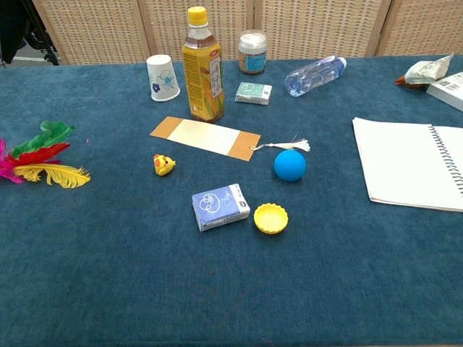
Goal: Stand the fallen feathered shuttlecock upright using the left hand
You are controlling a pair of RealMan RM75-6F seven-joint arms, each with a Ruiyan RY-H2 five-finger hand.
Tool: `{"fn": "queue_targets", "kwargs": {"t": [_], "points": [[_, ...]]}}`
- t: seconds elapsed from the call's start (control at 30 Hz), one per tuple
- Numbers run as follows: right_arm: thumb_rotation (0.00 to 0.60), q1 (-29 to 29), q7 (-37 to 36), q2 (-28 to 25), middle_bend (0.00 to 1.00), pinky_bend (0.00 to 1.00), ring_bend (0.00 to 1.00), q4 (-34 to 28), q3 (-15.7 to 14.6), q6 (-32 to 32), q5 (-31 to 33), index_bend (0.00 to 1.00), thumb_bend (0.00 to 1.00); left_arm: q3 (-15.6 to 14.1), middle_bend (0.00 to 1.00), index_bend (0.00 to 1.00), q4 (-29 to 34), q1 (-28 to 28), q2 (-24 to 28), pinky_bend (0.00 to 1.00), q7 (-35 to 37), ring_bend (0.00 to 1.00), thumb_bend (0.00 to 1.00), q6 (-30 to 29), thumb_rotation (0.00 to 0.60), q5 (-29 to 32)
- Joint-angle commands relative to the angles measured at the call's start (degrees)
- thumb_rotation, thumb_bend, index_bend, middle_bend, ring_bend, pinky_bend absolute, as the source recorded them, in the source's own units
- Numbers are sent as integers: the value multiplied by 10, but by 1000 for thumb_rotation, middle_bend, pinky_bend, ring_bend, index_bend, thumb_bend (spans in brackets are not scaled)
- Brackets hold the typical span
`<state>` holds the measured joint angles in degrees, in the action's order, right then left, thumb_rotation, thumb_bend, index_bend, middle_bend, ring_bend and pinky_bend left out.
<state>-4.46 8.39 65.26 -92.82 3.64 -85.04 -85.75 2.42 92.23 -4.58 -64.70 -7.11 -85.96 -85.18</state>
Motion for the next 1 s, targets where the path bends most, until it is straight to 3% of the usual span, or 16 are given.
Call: {"fn": "queue_targets", "kwargs": {"t": [0.03,1.0], "points": [[600,0,0,0,0,0,0,0,1,1,4,0,0,-1,0,0,0,-1,-1,0,-3,0,0,3,600,1],[600,1,-8,-3,0,0,0,0,2,1,4,0,0,-1,0,0,16,-1,-2,0,-14,0,0,2,600,1]]}}
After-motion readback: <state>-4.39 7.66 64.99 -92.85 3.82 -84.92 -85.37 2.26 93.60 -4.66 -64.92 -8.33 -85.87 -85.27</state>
